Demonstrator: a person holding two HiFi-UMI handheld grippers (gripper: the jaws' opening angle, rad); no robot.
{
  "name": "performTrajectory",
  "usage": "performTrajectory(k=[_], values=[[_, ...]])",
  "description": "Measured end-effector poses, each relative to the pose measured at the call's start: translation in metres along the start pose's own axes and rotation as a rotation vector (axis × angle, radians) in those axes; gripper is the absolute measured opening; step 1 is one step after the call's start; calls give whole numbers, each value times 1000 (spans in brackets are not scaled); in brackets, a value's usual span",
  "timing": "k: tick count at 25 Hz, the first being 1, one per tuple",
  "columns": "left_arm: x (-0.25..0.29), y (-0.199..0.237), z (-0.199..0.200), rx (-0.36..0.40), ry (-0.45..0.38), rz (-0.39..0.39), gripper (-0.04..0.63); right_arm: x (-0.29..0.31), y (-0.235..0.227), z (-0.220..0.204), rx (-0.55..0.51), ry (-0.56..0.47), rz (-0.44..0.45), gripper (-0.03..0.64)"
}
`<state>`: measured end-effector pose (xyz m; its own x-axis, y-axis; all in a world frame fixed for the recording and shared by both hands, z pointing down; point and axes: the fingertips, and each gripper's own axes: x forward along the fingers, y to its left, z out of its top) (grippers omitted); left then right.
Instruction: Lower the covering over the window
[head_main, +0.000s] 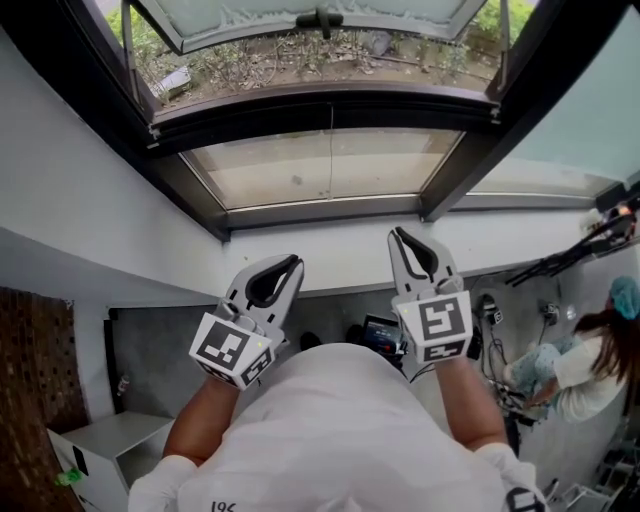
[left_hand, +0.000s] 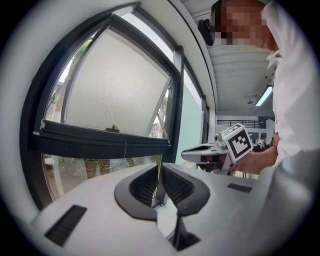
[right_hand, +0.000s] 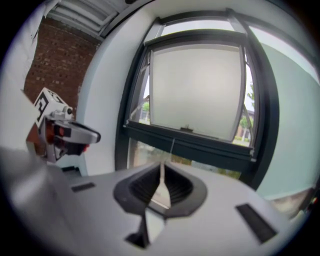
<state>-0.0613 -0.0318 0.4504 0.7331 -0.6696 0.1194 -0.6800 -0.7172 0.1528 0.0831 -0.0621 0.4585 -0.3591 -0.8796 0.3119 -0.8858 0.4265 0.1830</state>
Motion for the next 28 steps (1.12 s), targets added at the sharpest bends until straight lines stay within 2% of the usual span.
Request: performTrajectory(k=[12, 28], values=[[20, -25, -11, -28, 16, 58, 35, -14, -17, -25, -5, 33, 94, 32], [25, -47, -26, -50, 43, 47, 35, -24, -3, -44, 11, 67, 144, 21]])
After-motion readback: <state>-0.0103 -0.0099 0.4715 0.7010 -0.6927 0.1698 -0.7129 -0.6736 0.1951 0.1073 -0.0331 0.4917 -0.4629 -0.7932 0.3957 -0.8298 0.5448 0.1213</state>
